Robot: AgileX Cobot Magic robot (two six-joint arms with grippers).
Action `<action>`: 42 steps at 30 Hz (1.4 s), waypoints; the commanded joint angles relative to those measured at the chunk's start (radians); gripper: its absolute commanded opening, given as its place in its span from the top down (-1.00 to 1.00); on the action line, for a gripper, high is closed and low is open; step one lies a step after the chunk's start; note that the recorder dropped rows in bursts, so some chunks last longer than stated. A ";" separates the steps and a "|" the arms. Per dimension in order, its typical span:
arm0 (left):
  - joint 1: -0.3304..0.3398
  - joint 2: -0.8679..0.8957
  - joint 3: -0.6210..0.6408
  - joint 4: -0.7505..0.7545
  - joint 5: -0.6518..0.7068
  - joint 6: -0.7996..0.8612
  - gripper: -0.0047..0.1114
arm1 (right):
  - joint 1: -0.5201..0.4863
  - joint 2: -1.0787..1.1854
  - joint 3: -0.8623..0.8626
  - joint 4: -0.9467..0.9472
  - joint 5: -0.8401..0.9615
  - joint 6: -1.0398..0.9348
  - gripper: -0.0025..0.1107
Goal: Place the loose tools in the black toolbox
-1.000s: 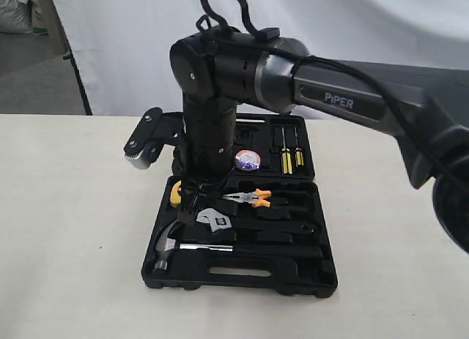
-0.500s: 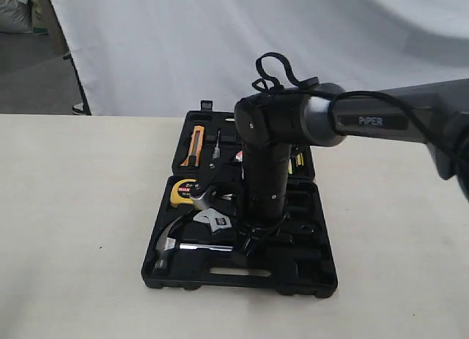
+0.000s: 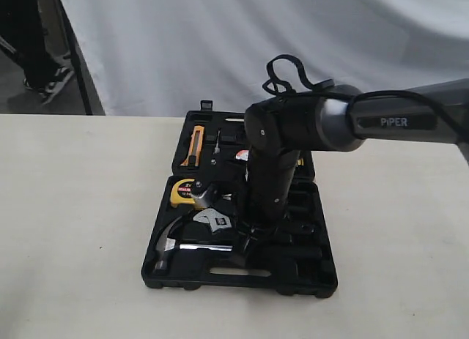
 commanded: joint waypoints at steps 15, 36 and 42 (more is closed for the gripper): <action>-0.006 -0.003 -0.003 0.004 -0.009 -0.005 0.91 | 0.113 0.087 -0.059 0.359 -0.310 -0.272 0.96; -0.006 -0.003 -0.003 0.004 -0.009 -0.005 0.91 | 0.115 -0.283 -0.030 0.158 -0.251 -0.104 0.96; -0.006 -0.003 -0.003 -0.006 -0.009 -0.005 0.91 | 0.112 -0.427 0.100 -0.065 -0.260 0.106 0.96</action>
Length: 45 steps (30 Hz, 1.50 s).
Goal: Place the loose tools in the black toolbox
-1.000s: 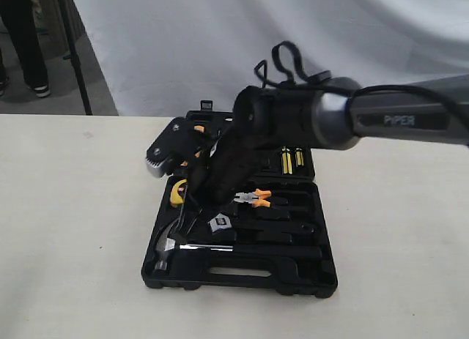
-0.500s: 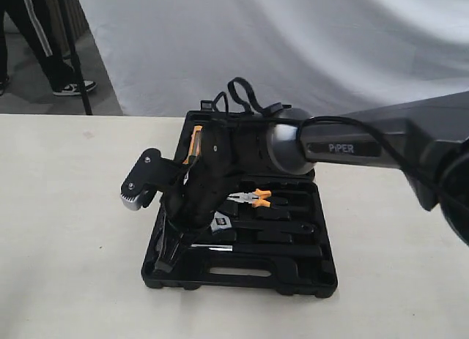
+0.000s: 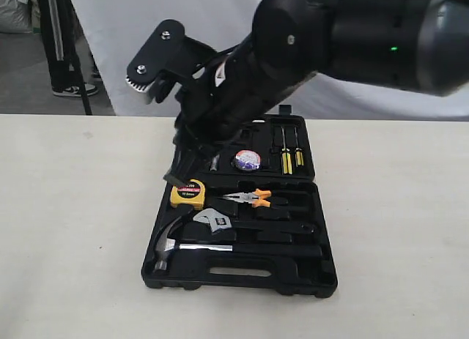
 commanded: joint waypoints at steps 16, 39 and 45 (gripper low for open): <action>-0.006 -0.003 -0.003 -0.003 -0.009 -0.005 0.91 | -0.005 -0.519 0.555 -0.214 -0.091 0.406 0.96; -0.006 -0.003 -0.003 0.003 -0.009 -0.005 0.91 | -0.005 -1.033 1.018 -0.144 -0.489 0.647 0.96; -0.006 -0.003 -0.003 0.003 -0.009 -0.005 0.91 | -0.005 -1.103 1.240 -0.075 -0.796 0.645 0.96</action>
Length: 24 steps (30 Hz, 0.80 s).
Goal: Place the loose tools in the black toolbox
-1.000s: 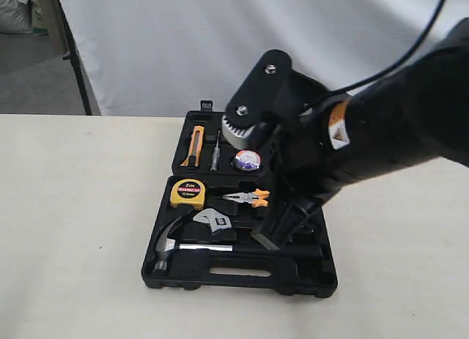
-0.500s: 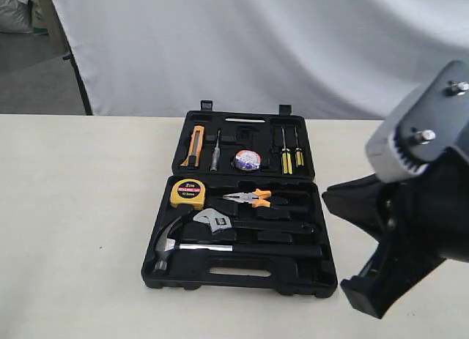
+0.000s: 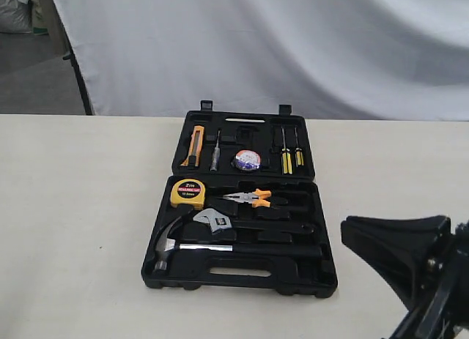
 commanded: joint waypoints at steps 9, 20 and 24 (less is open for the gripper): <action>-0.006 -0.003 -0.003 0.003 -0.009 -0.005 0.91 | -0.005 -0.194 0.307 0.050 -0.288 0.006 0.96; -0.006 -0.003 -0.003 0.003 -0.009 -0.005 0.91 | -0.005 -0.313 0.329 0.050 -0.285 0.007 0.96; -0.006 -0.003 -0.003 0.003 -0.009 -0.005 0.91 | -0.014 -0.370 0.332 0.050 -0.285 0.009 0.96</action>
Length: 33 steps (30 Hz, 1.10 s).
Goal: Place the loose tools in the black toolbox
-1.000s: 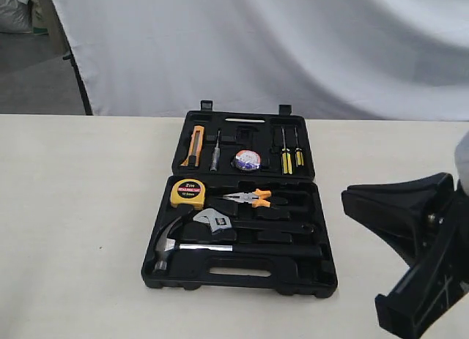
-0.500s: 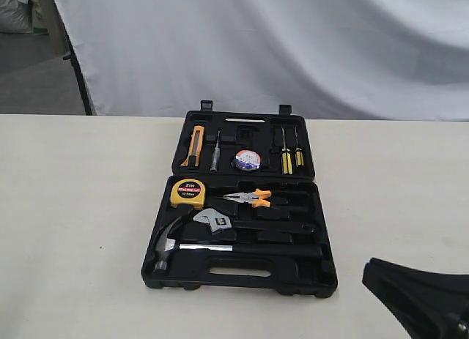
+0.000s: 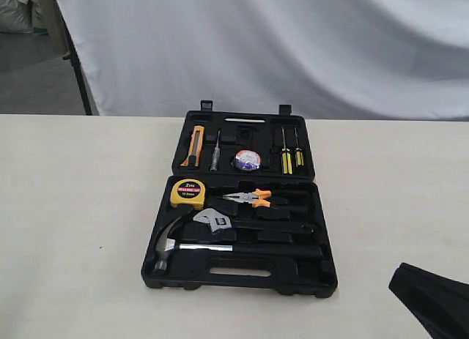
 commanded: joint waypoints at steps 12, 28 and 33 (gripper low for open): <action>-0.006 -0.003 -0.003 0.002 -0.010 -0.005 0.91 | -0.623 -0.363 0.014 0.000 0.192 0.122 0.96; -0.006 -0.003 -0.003 0.002 -0.010 -0.005 0.91 | -0.680 -0.363 0.014 0.000 0.384 0.129 0.96; -0.006 -0.003 -0.003 0.002 -0.010 -0.005 0.91 | -0.680 -0.363 0.014 0.000 0.389 0.129 0.96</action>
